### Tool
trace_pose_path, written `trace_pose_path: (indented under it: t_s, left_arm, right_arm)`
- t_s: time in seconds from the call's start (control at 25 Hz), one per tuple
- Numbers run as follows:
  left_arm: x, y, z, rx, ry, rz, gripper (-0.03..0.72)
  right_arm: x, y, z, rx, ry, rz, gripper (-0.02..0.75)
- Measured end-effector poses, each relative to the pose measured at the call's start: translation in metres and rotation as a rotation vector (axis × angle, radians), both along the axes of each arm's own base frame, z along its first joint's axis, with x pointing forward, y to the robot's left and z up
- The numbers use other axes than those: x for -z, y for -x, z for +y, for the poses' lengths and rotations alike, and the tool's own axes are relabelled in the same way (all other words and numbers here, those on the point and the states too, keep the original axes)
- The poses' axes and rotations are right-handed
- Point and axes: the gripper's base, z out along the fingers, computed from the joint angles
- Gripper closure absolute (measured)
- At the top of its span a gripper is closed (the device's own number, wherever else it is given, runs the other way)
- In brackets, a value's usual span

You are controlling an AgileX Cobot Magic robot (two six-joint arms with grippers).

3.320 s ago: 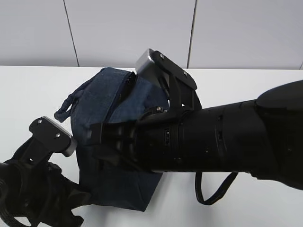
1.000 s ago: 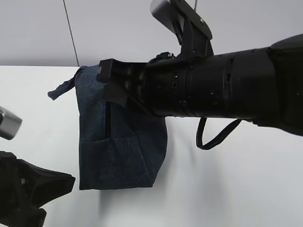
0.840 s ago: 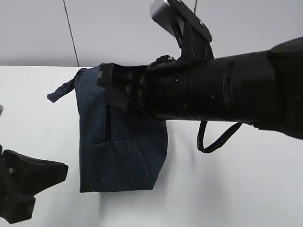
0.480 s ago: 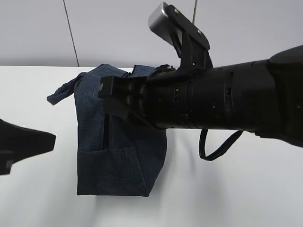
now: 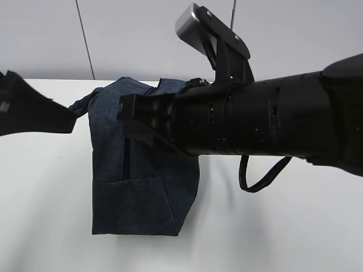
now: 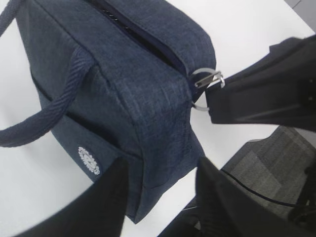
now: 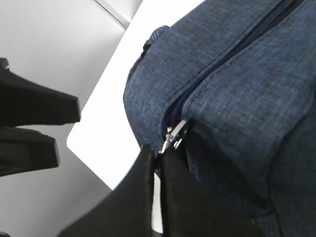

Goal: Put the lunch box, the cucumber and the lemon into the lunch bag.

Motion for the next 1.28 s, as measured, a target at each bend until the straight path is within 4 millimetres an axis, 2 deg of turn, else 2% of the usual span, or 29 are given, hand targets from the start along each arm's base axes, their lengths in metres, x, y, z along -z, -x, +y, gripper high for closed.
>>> trace_pose_path:
  t_s: [0.12, 0.24, 0.36, 0.64, 0.8, 1.28]
  left_arm:
    - [-0.004, -0.015, -0.007, 0.011, 0.011, 0.080, 0.300]
    - [0.001, -0.028, -0.013, 0.029, -0.001, 0.149, 0.269]
    - [0.010, -0.033, -0.014, 0.032, -0.031, 0.179, 0.261]
    - [0.010, -0.039, -0.012, -0.007, -0.035, 0.129, 0.261]
    - [0.020, -0.043, -0.013, -0.012, -0.048, 0.149, 0.262]
    - [0.032, -0.052, -0.023, 0.013, -0.022, 0.168, 0.290]
  right_arm:
    - [0.000, 0.000, 0.000, -0.004, 0.002, -0.003, 0.737]
    - [0.000, 0.000, 0.000, -0.006, 0.004, -0.005, 0.737]
    - [0.000, 0.000, 0.000, -0.006, 0.004, -0.005, 0.737]
    - [0.000, 0.000, 0.000, -0.006, 0.004, -0.005, 0.737]
    - [0.000, 0.000, 0.000, -0.006, 0.004, -0.005, 0.738]
    - [0.000, 0.000, 0.000, -0.002, 0.006, -0.006, 0.737]
